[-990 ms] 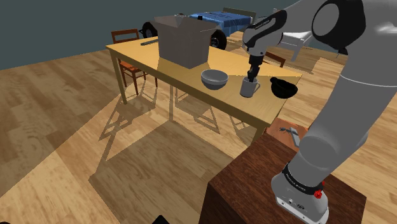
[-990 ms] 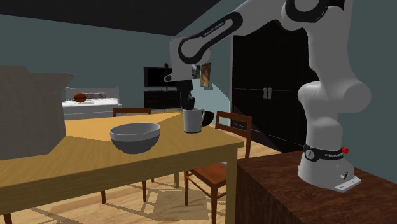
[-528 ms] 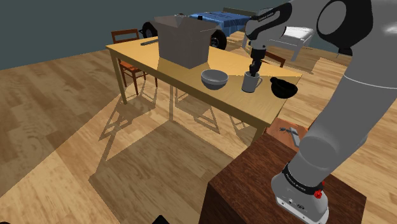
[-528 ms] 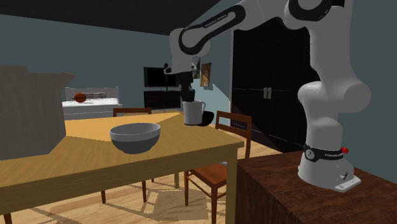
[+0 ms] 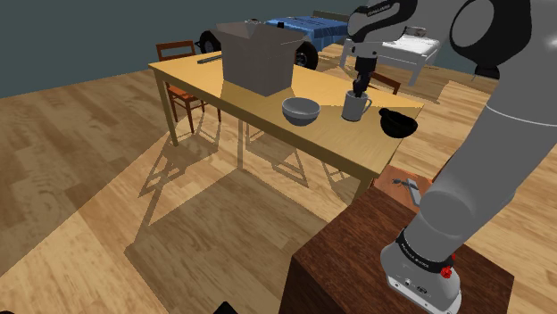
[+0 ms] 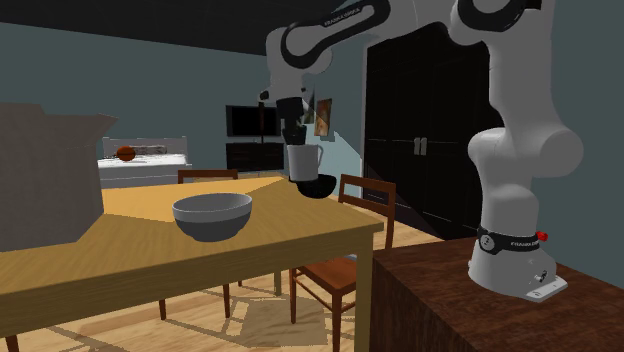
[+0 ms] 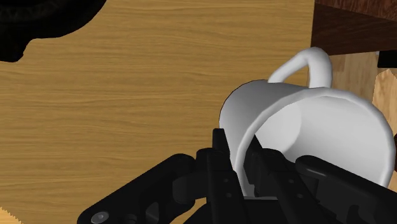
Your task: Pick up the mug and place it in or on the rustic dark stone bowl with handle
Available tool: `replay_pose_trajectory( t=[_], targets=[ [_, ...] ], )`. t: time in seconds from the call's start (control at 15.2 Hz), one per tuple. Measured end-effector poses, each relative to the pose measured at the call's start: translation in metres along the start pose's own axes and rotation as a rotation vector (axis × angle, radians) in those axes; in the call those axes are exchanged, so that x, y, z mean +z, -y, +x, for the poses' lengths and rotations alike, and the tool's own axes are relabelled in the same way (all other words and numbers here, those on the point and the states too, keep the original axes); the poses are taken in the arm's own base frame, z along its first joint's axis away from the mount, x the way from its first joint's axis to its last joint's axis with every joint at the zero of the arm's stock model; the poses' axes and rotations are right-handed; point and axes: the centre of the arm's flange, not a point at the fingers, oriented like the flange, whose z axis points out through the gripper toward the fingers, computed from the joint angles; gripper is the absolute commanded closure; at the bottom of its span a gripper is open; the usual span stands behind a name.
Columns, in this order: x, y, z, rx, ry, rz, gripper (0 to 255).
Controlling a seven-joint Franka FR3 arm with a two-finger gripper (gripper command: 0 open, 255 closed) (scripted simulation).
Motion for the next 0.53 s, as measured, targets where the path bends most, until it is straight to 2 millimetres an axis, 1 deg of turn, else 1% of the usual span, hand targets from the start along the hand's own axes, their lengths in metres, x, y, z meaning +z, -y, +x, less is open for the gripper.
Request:
replay_pose_trajectory(
  t=[0.53],
  targets=[
    [-0.043, 0.003, -0.006, 0.0, 0.0, 0.0, 255]
  ],
)
